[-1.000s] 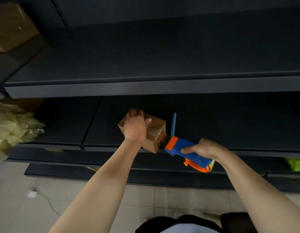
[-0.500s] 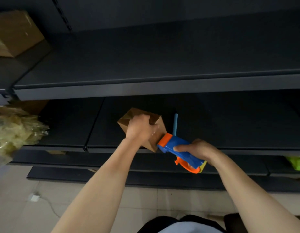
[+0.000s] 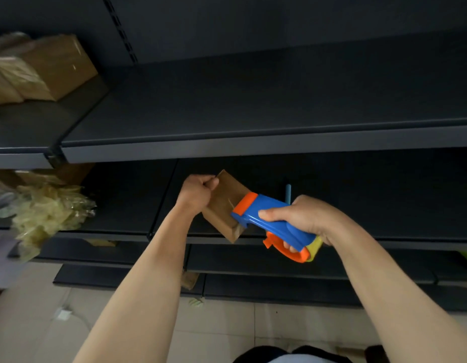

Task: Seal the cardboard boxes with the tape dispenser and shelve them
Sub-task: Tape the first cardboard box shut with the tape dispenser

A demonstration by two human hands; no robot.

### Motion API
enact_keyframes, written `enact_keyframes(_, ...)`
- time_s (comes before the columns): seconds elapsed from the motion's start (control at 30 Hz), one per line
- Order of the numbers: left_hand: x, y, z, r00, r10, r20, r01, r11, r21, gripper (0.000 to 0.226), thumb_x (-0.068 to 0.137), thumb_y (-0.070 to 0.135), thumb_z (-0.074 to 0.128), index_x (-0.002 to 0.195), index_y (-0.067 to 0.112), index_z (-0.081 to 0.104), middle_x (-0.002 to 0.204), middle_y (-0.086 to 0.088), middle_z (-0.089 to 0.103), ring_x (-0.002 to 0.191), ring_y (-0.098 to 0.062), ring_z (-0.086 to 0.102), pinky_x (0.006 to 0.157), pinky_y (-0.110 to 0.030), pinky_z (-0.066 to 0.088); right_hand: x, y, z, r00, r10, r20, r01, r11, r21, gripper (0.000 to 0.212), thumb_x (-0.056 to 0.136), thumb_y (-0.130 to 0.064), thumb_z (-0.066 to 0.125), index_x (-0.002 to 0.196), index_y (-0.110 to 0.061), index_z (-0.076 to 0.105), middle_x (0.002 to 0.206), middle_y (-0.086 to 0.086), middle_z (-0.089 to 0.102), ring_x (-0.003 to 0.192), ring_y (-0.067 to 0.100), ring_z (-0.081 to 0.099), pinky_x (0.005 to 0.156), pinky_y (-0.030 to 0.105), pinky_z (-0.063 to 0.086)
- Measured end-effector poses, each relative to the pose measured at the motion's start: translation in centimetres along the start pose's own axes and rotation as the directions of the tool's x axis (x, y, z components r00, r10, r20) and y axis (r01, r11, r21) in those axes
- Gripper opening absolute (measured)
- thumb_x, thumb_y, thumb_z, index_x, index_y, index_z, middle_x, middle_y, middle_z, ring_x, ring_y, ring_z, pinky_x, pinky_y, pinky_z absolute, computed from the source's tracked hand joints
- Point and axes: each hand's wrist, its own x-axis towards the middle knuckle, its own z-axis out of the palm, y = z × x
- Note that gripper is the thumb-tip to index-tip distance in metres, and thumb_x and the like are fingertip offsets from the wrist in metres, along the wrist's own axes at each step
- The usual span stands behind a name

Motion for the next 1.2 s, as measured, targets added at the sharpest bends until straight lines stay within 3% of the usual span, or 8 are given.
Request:
enact_keyframes(0.13, 0.4, -1.4, 0.9, 0.999, 0.025, -0.028, -0.015, 0.948, 0.319, 0.056, 0.093, 0.058, 0.038, 0.131, 0.018, 0.046, 0.120, -0.006, 0.058, 0.103, -0.023, 0.057, 0.078, -0.032, 0.045, 0.7, -1.3, 1.4, 0.999, -0.026, -0.019, 0.026, 1.000, -0.005, 0.049, 0.077, -0.055, 0.069, 0.086, -0.007, 0.067, 0.062, 0.003, 0.072, 0.055, 0.015, 0.070, 0.050, 0.023, 0.054)
enact_keyframes(0.33, 1.9, -1.1, 0.8, 0.999, 0.023, 0.046, -0.040, 0.909, 0.416, 0.061, 0.088, 0.068, 0.034, 0.118, 0.017, 0.047, 0.113, -0.008, 0.058, 0.104, -0.027, 0.056, 0.091, -0.047, 0.046, 1.5, -1.4, 2.0, 0.994, -0.039, -0.104, 0.039, 0.999, -0.011, 0.055, 0.075, -0.060, 0.068, 0.089, -0.007, 0.067, 0.072, 0.007, 0.074, 0.067, 0.020, 0.072, 0.074, 0.035, 0.060)
enact_keyframes(0.53, 2.9, -0.7, 0.6, 0.993, 0.045, 0.105, -0.088, 0.886, 0.455, 0.056, 0.087, 0.071, 0.033, 0.105, 0.020, 0.050, 0.100, -0.005, 0.057, 0.096, -0.024, 0.057, 0.091, -0.047, 0.045, -1.4, 4.1, 0.9, 0.995, 0.103, -0.009, -0.103, 0.994, 0.023, 0.071, 0.049, -0.073, 0.070, 0.085, -0.011, 0.074, 0.072, 0.001, 0.075, 0.064, 0.016, 0.071, 0.065, 0.027, 0.052)
enact_keyframes(0.63, 3.0, -0.7, 0.6, 0.994, 0.040, 0.101, -0.085, 0.865, 0.495, 0.066, 0.086, 0.072, 0.033, 0.122, 0.019, 0.046, 0.122, -0.011, 0.053, 0.117, -0.033, 0.049, 0.098, -0.052, 0.039, -1.0, 5.9, 2.0, 0.982, 0.185, -0.046, -0.183, 0.983, 0.027, 0.072, 0.045, -0.074, 0.072, 0.082, -0.012, 0.074, 0.067, 0.000, 0.073, 0.056, 0.013, 0.067, 0.057, 0.023, 0.046)
enact_keyframes(0.7, 2.5, -0.7, 0.8, 0.990, 0.142, -0.021, -0.110, 0.847, 0.521, 0.068, 0.086, 0.067, 0.043, 0.132, 0.017, 0.038, 0.134, -0.013, 0.043, 0.125, -0.035, 0.039, 0.100, -0.051, 0.036, 1.0, 5.8, 3.4, 0.978, 0.186, -0.093, -0.181, 0.982, 0.057, 0.057, 0.061, -0.066, 0.075, 0.080, -0.013, 0.070, 0.059, -0.003, 0.070, 0.052, 0.012, 0.063, 0.053, 0.023, 0.042)
enact_keyframes(0.83, 0.7, -0.8, 1.8, 0.869, 0.477, -0.129, -0.309, 0.727, 0.613, 0.039, 0.090, 0.054, 0.046, 0.102, 0.017, 0.054, 0.111, -0.005, 0.053, 0.109, -0.025, 0.048, 0.079, -0.033, 0.041, 4.3, 4.4, 4.9, 0.983, 0.152, -0.106, -0.146, 0.987, 0.061, 0.051, 0.069, -0.061, 0.073, 0.088, -0.015, 0.063, 0.071, 0.000, 0.068, 0.061, 0.013, 0.063, 0.052, 0.023, 0.041)
enact_keyframes(1.0, -0.9, -0.4, 2.1, 0.944, 0.330, -0.003, -0.243, 0.702, 0.670, 0.085, 0.068, 0.081, 0.049, 0.126, 0.018, 0.050, 0.129, -0.005, 0.043, 0.119, -0.025, 0.040, 0.083, -0.035, 0.045, 4.9, 4.6, 4.9, 0.987, 0.138, -0.081, -0.130, 0.987, 0.089, 0.049, 0.069, -0.057, 0.074, 0.090, -0.014, 0.061, 0.063, -0.001, 0.070, 0.056, 0.013, 0.067, 0.046, 0.021, 0.047)
enact_keyframes(1.2, -2.4, -0.2, 1.9, 0.945, 0.325, 0.032, -0.275, 0.743, 0.610, 0.064, 0.086, 0.054, 0.057, 0.138, 0.019, 0.045, 0.140, -0.005, 0.046, 0.120, -0.022, 0.050, 0.088, -0.030, 0.044, 4.6, 4.6, 5.1, 0.988, 0.111, -0.105, -0.103, 0.991, 0.084, 0.054, 0.068, -0.059, 0.074, 0.093, -0.013, 0.063, 0.078, 0.004, 0.070, 0.069, 0.018, 0.067, 0.059, 0.026, 0.049)
